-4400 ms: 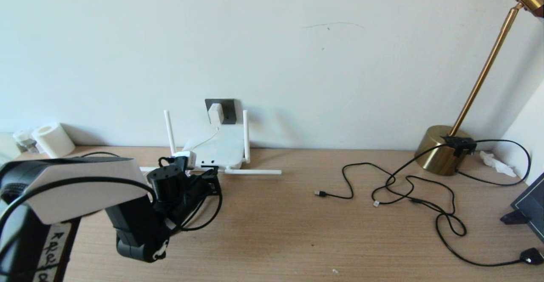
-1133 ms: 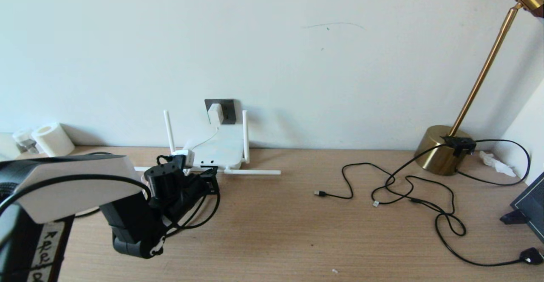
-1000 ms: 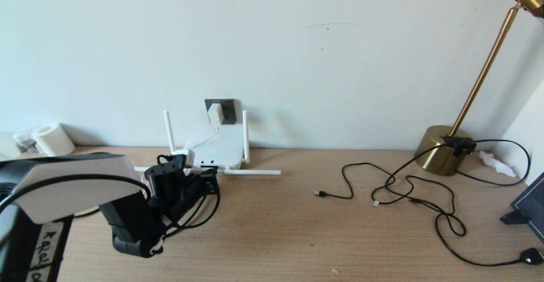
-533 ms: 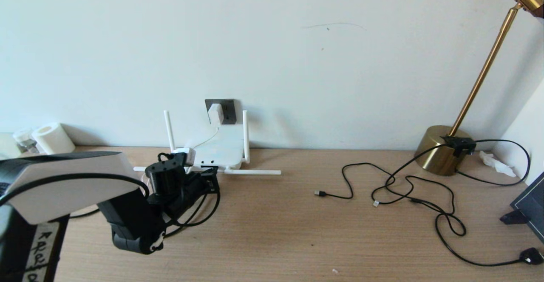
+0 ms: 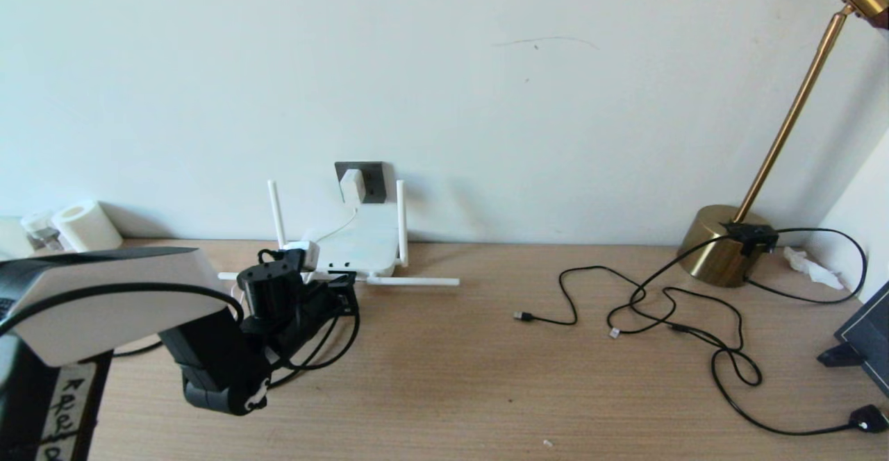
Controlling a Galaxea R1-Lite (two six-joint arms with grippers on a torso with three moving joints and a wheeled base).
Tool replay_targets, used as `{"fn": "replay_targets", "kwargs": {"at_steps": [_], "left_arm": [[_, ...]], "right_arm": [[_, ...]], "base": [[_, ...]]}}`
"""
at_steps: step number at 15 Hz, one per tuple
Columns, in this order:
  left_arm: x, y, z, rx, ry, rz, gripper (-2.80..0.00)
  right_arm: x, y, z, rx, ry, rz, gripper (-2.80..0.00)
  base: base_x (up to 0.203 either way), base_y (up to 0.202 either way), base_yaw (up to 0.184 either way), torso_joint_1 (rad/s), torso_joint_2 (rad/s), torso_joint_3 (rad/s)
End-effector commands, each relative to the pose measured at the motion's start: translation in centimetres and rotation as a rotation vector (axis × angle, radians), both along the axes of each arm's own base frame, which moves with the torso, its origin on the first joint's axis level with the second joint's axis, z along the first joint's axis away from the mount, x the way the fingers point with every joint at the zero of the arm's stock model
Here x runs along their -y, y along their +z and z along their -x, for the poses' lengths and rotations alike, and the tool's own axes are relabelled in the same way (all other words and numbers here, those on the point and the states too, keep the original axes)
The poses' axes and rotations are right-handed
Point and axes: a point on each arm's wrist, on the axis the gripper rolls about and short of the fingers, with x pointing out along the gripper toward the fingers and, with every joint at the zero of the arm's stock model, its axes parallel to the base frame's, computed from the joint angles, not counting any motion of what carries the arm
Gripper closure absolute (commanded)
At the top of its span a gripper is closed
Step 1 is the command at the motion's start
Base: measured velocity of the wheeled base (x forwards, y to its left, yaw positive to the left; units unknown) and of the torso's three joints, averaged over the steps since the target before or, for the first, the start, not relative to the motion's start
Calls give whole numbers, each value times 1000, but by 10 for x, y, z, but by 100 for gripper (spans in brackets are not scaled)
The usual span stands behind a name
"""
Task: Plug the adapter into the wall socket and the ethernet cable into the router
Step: Plug cable into router interface
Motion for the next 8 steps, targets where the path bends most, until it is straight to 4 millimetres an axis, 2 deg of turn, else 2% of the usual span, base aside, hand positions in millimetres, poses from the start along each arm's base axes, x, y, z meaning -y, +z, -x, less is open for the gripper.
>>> {"fn": "replay_targets", "kwargs": {"at_steps": [1,2,8], "left_arm": [[0,2,0,13,0,4,0],[0,5,0,19,1,5,-280],[0,7,6,13,-3,4,-280]], "right_arm": [[0,0,0,1,0,0,-280],[0,0,0,1,0,0,-280],[0,0,0,1,0,0,-280]], "base": [[0,0,0,0,0,0],[0,0,0,0,0,0],[0,0,0,0,0,0]]}}
